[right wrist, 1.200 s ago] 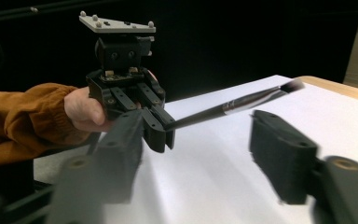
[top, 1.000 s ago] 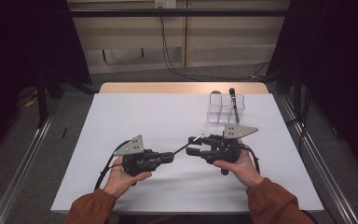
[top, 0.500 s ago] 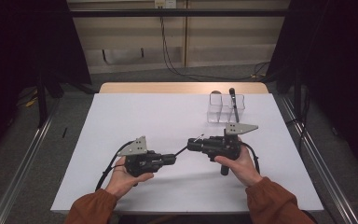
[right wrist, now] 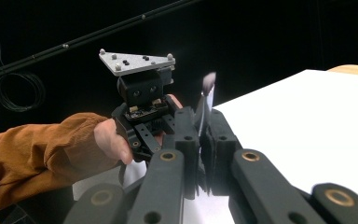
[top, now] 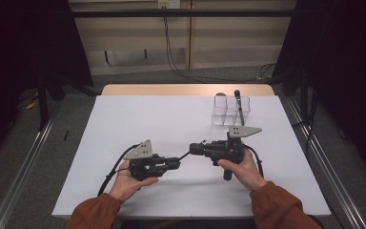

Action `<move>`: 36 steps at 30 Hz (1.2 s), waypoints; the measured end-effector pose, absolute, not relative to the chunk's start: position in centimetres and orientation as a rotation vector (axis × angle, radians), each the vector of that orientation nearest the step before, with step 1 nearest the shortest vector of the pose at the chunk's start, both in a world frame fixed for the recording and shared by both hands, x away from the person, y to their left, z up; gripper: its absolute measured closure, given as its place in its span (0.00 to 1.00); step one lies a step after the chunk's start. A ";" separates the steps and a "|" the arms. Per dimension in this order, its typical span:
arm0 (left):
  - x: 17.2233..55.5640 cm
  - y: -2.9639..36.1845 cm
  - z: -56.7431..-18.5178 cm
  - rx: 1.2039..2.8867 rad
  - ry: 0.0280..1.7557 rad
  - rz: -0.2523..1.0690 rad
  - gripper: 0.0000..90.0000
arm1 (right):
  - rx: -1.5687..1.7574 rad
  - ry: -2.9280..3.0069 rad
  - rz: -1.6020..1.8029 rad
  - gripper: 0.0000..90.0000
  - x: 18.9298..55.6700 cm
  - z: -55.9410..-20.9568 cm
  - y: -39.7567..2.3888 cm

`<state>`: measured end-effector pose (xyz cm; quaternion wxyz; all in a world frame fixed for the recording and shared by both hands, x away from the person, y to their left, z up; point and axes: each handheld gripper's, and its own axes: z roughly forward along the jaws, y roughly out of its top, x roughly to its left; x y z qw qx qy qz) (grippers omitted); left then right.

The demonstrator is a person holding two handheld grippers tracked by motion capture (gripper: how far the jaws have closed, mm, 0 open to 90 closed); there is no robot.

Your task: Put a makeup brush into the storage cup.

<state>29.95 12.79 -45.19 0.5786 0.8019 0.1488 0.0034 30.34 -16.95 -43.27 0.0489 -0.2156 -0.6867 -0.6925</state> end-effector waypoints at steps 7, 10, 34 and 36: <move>30.0 12.8 -45.5 1.892 0.369 0.006 0.80 | -0.670 -2.103 -2.132 0.95 30.4 -43.1 -17.2; 30.0 12.9 -45.5 1.889 0.377 0.008 0.78 | -0.675 -2.104 -2.133 0.95 30.4 -43.0 -17.4; 30.2 15.0 -44.5 1.856 0.605 0.120 0.11 | -0.702 -2.178 -2.098 0.95 30.6 -42.5 -18.6; 30.1 15.2 -44.4 1.847 0.628 0.112 0.07 | -0.703 -2.195 -2.081 0.95 30.6 -42.5 -18.8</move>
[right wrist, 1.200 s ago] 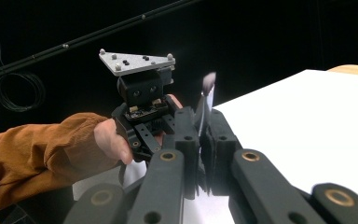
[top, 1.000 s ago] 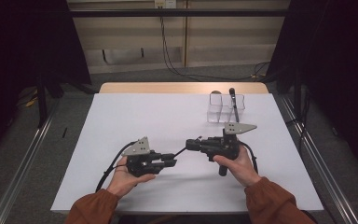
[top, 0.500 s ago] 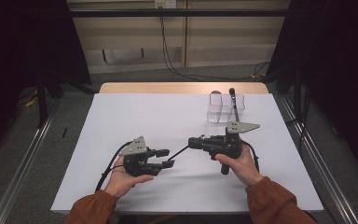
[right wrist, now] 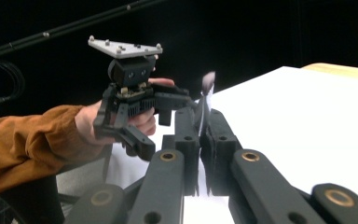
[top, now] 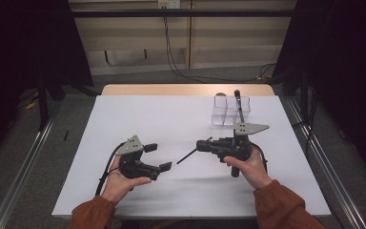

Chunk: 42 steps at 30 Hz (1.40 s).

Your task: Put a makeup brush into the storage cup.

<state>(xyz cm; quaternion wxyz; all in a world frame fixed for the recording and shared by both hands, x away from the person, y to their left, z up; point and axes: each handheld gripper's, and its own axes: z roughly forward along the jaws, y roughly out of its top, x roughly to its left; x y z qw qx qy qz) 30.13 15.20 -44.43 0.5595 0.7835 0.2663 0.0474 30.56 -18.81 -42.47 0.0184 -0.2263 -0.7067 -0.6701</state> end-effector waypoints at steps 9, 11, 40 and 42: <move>29.7 15.8 -44.0 1.825 0.607 0.141 0.03 | -0.715 -2.239 -2.047 0.95 30.5 -42.0 -19.5; 29.5 15.9 -43.9 1.825 0.591 0.140 0.03 | -0.720 -2.247 -2.032 0.95 30.5 -41.9 -19.7; 28.0 21.3 -43.7 1.741 0.677 0.346 0.02 | -0.857 -2.384 -1.933 0.96 30.0 -41.2 -23.1; 27.8 21.6 -43.9 1.737 0.677 0.352 0.02 | -0.874 -2.392 -1.932 0.96 30.0 -41.1 -23.3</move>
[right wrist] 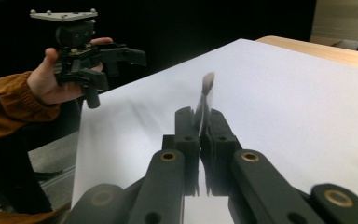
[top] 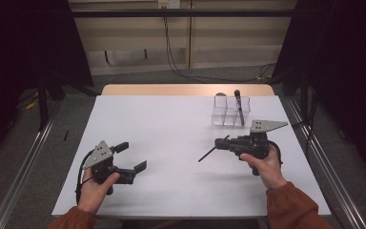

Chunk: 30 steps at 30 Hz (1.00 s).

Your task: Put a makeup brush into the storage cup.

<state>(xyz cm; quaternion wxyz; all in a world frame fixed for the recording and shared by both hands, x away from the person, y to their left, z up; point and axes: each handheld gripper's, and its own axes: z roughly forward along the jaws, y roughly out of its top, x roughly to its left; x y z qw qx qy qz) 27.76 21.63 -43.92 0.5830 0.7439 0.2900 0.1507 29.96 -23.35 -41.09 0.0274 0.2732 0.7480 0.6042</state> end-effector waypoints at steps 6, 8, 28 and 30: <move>26.9 22.4 -44.3 1.744 0.710 0.363 0.03 | 0.872 2.306 1.845 0.96 29.9 -40.9 -24.3; 26.7 22.8 -44.4 1.750 0.724 0.374 0.03 | 0.883 2.298 1.840 0.96 29.9 -40.8 -24.6; 25.2 25.5 -45.2 1.739 0.810 0.448 0.03 | 0.977 2.204 1.727 0.96 30.2 -39.4 -28.8; 25.0 25.3 -45.2 1.762 0.801 0.464 0.03 | 0.989 2.189 1.719 0.96 30.3 -39.3 -29.3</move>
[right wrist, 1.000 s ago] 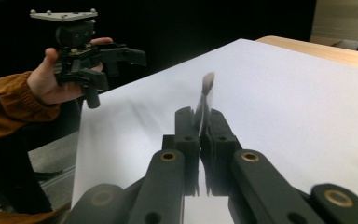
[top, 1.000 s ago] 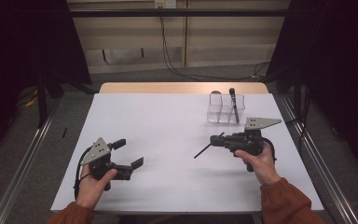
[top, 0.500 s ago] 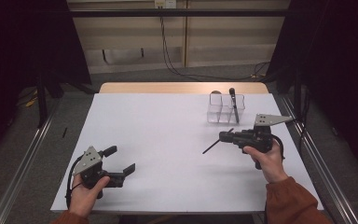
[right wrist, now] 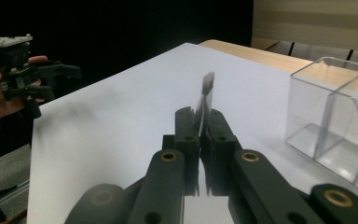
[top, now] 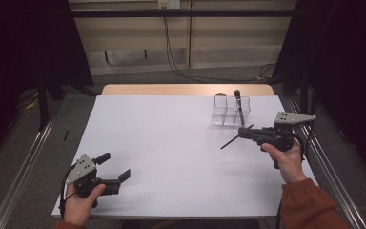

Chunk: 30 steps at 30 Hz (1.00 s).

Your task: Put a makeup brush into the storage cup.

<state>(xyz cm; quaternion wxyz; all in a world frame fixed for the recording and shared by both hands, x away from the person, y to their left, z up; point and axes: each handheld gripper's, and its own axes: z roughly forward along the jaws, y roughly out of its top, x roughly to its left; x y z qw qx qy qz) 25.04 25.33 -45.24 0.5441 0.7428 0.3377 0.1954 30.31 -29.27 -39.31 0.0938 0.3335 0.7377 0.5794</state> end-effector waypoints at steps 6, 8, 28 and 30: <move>25.1 25.4 -45.4 1.762 0.806 0.476 0.03 | 1.010 2.151 1.695 0.96 30.7 -38.8 -30.3; 25.1 25.5 -45.3 1.757 0.803 0.482 0.03 | 1.021 2.144 1.683 0.96 30.9 -38.7 -30.6; 24.9 25.8 -45.2 1.750 0.797 0.495 0.03 | 1.052 2.027 1.672 0.96 33.1 -35.7 -32.9; 25.0 25.8 -45.2 1.756 0.792 0.487 0.03 | 1.061 2.021 1.658 0.96 33.3 -35.6 -33.0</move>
